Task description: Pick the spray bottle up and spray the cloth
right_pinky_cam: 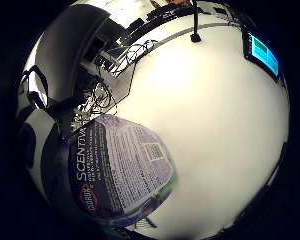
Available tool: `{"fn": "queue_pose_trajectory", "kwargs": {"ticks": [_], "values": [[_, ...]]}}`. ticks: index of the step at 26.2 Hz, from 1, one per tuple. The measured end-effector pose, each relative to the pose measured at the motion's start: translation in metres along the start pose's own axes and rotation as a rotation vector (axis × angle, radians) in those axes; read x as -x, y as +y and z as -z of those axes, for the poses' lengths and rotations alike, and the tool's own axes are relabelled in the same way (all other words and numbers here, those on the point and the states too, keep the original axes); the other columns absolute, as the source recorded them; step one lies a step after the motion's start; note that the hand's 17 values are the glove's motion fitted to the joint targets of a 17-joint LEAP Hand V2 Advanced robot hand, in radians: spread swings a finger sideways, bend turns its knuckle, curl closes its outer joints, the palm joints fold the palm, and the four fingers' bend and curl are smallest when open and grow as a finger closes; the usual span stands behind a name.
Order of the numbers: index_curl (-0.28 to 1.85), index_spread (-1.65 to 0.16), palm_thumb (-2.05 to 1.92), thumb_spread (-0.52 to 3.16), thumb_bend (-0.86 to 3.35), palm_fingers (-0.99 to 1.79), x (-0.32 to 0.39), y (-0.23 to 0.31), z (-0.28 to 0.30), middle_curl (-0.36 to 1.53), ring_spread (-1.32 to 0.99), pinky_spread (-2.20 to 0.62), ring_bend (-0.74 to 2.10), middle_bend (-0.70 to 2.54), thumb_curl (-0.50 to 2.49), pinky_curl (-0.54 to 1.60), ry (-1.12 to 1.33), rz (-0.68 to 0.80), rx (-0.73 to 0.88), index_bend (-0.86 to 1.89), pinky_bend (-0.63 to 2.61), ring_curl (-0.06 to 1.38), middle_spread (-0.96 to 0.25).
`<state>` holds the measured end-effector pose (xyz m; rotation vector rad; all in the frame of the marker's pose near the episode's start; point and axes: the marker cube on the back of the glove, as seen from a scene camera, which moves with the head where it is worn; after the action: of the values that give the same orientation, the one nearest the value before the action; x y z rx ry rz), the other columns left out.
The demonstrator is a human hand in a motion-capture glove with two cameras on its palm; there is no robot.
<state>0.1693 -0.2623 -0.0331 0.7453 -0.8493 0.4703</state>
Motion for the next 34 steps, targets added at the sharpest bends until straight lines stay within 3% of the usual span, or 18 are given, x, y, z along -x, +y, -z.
{"fn": "queue_pose_trajectory", "kwargs": {"ticks": [4,13,17,23,34], "values": [[0.43,-0.29,0.96,0.44,-0.02,1.44,0.010,0.017,0.009,0.49,-0.22,-0.31,0.69,0.49,0.59,0.40,0.016,-0.033,0.042,0.24,0.40,0.47,-0.23],[0.47,-0.28,0.97,0.37,-0.03,1.41,0.071,0.080,0.061,0.51,-0.22,-0.32,0.71,0.52,0.64,0.41,0.324,-0.034,0.348,0.26,0.44,0.48,-0.22],[0.49,-0.28,0.97,0.35,-0.03,1.40,0.088,0.079,0.043,0.52,-0.22,-0.32,0.72,0.53,0.66,0.41,0.491,-0.026,0.456,0.26,0.45,0.48,-0.22],[0.51,-0.28,0.96,0.32,-0.03,1.39,0.096,0.109,0.035,0.52,-0.22,-0.32,0.72,0.54,0.69,0.41,0.819,-0.041,0.823,0.27,0.45,0.48,-0.22],[0.53,-0.28,0.96,0.30,-0.03,1.37,0.079,0.164,-0.010,0.52,-0.22,-0.32,0.72,0.56,0.72,0.40,1.218,-0.071,1.174,0.27,0.45,0.48,-0.22]]}}
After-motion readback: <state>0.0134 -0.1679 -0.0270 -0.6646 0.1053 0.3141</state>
